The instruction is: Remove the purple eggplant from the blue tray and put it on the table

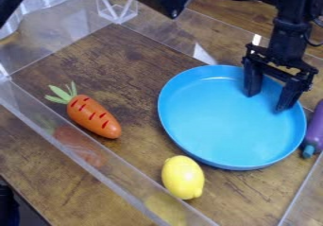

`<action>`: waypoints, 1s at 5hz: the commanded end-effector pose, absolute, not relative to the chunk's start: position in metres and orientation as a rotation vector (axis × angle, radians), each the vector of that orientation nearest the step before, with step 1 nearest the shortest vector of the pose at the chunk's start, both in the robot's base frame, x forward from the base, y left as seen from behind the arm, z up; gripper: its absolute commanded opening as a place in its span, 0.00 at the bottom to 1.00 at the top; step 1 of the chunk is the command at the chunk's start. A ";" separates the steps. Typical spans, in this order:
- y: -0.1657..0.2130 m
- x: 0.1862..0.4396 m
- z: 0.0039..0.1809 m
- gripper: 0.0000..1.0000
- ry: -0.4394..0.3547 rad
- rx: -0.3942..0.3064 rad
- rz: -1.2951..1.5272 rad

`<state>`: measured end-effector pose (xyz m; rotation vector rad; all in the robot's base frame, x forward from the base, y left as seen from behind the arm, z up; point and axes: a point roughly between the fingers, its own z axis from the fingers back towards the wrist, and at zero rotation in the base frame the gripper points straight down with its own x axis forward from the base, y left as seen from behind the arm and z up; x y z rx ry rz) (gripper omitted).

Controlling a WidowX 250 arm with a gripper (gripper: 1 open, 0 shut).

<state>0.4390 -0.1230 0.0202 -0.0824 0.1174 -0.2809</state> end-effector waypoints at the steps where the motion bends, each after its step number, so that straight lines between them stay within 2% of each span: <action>1: -0.116 0.432 0.006 1.00 0.156 -0.071 -0.325; 3: -0.129 0.437 0.009 1.00 0.150 -0.055 -0.355; 5: -0.119 0.440 0.007 1.00 0.133 -0.066 -0.144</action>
